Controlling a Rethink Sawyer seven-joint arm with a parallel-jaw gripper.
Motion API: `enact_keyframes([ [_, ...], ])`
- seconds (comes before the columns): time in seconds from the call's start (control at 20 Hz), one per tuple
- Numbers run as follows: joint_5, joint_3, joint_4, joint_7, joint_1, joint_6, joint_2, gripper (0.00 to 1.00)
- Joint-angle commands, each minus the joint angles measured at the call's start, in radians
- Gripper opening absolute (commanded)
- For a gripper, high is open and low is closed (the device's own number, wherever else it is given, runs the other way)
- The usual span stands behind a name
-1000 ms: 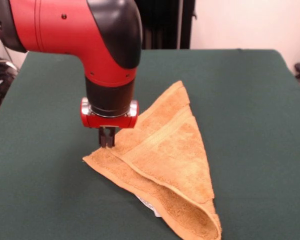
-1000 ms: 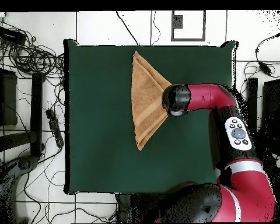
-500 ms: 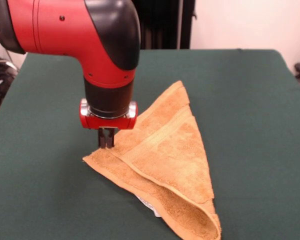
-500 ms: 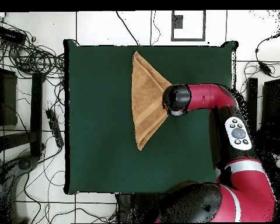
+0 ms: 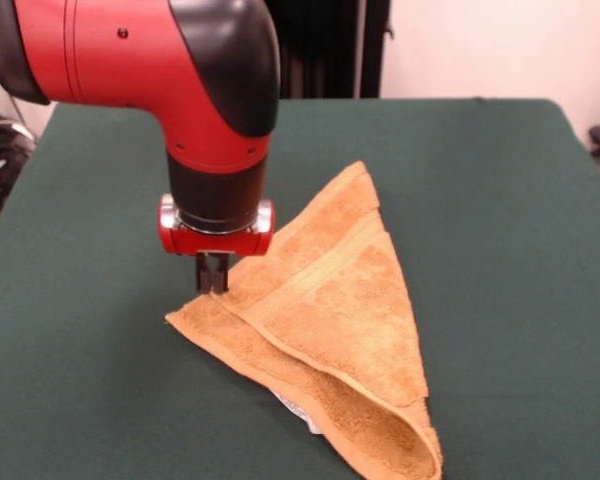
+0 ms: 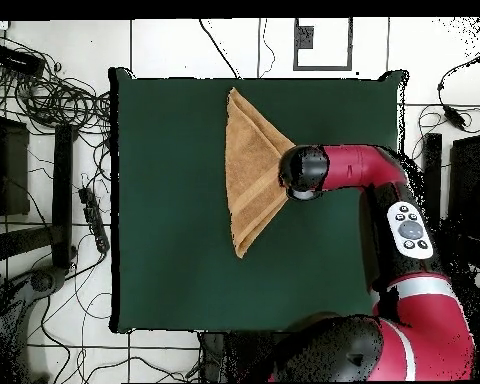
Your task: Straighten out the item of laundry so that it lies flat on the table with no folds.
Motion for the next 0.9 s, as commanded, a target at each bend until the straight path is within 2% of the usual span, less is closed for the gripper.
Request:
enact_keyframes([
  [0.05, 0.062, 0.083, 0.147, -0.132, 0.005, 0.070, -0.084, 0.00],
  [0.35, 0.114, 0.099, 0.202, -0.101, 0.012, 0.083, -0.162, 0.00],
  [0.75, 0.130, 0.086, 0.157, -0.074, 0.038, 0.043, -0.143, 0.00],
  [0.9, 0.089, 0.061, 0.125, -0.075, 0.060, 0.023, -0.107, 0.00],
])
